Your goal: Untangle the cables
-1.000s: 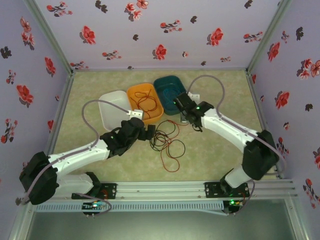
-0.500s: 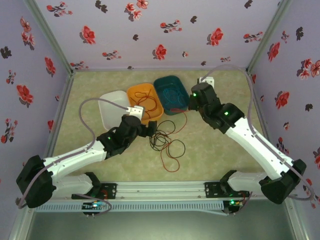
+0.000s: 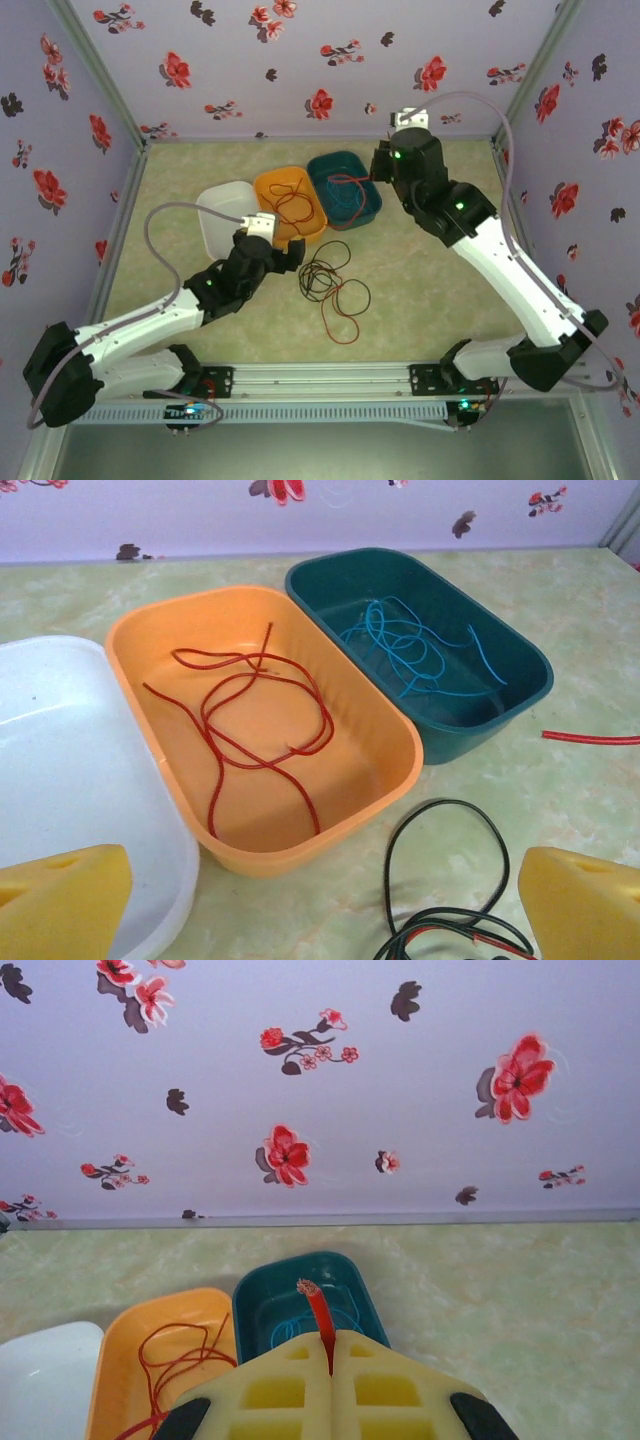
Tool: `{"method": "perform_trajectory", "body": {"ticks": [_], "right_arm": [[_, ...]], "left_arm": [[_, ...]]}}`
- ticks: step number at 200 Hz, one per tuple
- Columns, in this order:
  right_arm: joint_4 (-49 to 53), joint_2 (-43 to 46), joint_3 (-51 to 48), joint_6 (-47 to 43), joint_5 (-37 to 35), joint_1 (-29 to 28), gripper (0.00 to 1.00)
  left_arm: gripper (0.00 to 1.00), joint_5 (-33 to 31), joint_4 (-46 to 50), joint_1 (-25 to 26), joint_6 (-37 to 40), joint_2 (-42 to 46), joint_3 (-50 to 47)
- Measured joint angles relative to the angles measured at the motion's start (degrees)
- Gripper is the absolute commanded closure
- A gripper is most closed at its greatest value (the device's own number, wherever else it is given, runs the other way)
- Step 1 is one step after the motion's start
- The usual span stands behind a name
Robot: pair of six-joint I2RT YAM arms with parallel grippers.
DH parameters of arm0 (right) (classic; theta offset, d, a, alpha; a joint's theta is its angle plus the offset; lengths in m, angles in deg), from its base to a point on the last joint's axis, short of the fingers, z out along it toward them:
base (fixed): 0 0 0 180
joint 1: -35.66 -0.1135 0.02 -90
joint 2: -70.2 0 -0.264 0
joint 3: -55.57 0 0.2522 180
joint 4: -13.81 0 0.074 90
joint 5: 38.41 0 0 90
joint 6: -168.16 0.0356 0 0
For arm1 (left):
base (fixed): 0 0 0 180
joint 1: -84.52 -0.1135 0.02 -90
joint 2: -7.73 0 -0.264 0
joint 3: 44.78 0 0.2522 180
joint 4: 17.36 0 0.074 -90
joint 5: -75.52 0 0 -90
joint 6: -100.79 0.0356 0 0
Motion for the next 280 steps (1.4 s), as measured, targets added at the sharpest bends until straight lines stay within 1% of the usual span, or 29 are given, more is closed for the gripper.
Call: {"method": "perform_trajectory", "body": {"ticks": [52, 108, 148, 235, 280], "right_arm": [[-2.97, -9.27, 4.74, -1.66, 0.42, 0.0, 1.0], [-5.18, -19.15, 12.68, -2.51, 1.22, 0.0, 1.0], [-5.51, -26.14, 18.43, -2.56, 1.31, 0.0, 1.0], [-4.68, -36.98, 26.69, -3.52, 1.95, -0.85, 1.0], [-2.86, -42.25, 31.69, -4.26, 1.92, -1.46, 1.0]], "left_arm": [[0.0, -3.04, 0.09, -0.74, -0.81, 4.76, -3.08], [0.0, -5.07, 1.53, -2.03, -2.86, 8.94, -3.61], [0.0, -6.69, 5.09, -3.21, -4.87, 11.91, -3.72], [0.0, -8.48, 9.73, -4.85, -6.91, 16.57, -5.11], [0.0, -8.87, 11.39, -5.49, -7.76, 17.11, -5.46]]}}
